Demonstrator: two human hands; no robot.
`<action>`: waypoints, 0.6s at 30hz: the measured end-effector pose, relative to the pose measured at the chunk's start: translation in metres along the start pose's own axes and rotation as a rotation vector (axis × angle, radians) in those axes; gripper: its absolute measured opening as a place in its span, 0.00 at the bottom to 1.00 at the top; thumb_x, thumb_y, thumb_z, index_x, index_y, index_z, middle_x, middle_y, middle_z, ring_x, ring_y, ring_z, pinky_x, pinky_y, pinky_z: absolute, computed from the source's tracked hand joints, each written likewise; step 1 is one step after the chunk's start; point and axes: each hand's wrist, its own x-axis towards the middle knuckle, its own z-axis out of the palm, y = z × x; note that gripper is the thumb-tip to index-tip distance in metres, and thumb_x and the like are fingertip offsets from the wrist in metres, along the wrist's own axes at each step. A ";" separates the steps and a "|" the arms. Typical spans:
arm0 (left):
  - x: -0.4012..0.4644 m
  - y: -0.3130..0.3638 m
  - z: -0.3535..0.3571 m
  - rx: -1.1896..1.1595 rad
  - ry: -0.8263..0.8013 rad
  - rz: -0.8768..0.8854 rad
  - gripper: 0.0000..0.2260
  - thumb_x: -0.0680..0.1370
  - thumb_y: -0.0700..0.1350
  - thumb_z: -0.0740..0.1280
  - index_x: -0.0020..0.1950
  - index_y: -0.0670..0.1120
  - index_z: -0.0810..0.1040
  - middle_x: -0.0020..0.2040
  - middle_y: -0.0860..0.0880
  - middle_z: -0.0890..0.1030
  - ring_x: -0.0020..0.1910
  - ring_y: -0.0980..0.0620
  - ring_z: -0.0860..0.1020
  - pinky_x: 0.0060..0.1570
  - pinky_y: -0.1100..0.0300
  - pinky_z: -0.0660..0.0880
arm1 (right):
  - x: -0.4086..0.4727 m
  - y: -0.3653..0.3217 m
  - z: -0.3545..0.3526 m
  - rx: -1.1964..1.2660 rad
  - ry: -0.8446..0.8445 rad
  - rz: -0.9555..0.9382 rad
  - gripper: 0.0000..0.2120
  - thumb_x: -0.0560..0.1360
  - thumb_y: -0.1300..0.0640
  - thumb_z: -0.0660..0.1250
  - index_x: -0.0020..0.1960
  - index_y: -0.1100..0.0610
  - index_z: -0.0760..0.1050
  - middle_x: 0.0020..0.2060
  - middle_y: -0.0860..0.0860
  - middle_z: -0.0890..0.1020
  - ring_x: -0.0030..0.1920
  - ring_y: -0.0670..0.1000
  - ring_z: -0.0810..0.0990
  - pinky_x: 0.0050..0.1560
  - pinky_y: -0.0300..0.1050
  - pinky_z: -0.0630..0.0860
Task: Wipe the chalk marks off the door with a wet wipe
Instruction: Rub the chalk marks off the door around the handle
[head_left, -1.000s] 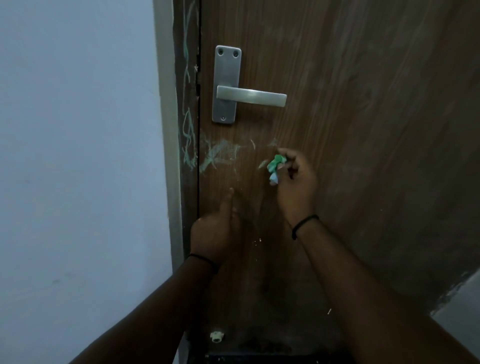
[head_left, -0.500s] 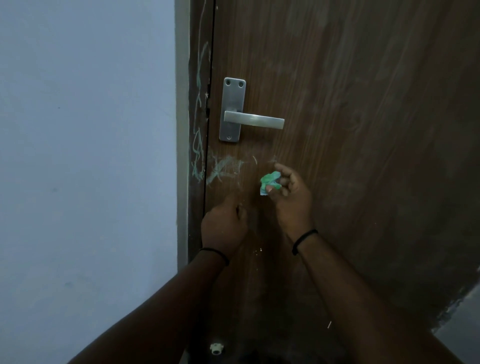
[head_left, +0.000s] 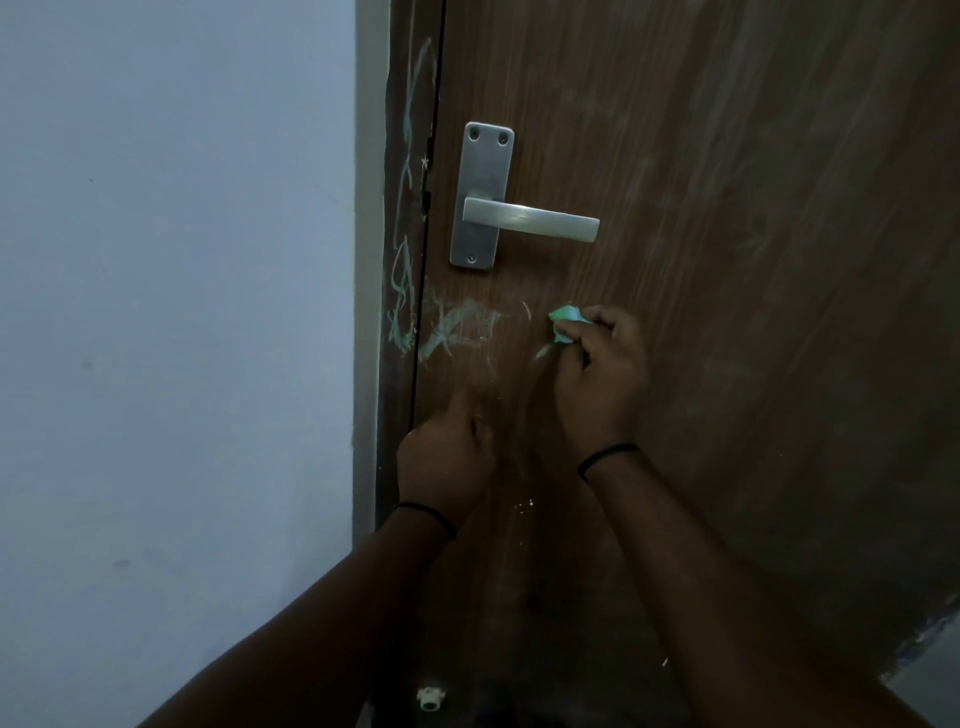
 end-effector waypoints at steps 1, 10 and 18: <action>-0.001 -0.003 0.002 -0.002 -0.006 0.001 0.10 0.80 0.45 0.60 0.59 0.46 0.75 0.37 0.50 0.79 0.31 0.53 0.75 0.32 0.60 0.69 | -0.003 -0.002 0.003 -0.017 -0.031 -0.033 0.07 0.72 0.68 0.69 0.50 0.64 0.82 0.52 0.58 0.79 0.53 0.49 0.75 0.57 0.27 0.68; -0.007 -0.017 0.008 -0.009 0.030 0.033 0.08 0.78 0.43 0.63 0.57 0.46 0.75 0.35 0.50 0.79 0.30 0.51 0.76 0.29 0.58 0.74 | 0.003 0.002 0.016 -0.094 -0.006 -0.153 0.05 0.73 0.66 0.70 0.48 0.61 0.82 0.45 0.55 0.83 0.47 0.55 0.80 0.52 0.38 0.69; -0.005 -0.021 0.007 -0.005 0.062 0.005 0.04 0.80 0.46 0.63 0.49 0.47 0.76 0.36 0.50 0.79 0.31 0.52 0.76 0.31 0.58 0.73 | -0.009 0.027 0.003 -0.092 -0.046 -0.237 0.05 0.73 0.66 0.71 0.43 0.59 0.83 0.39 0.54 0.81 0.40 0.51 0.79 0.44 0.45 0.76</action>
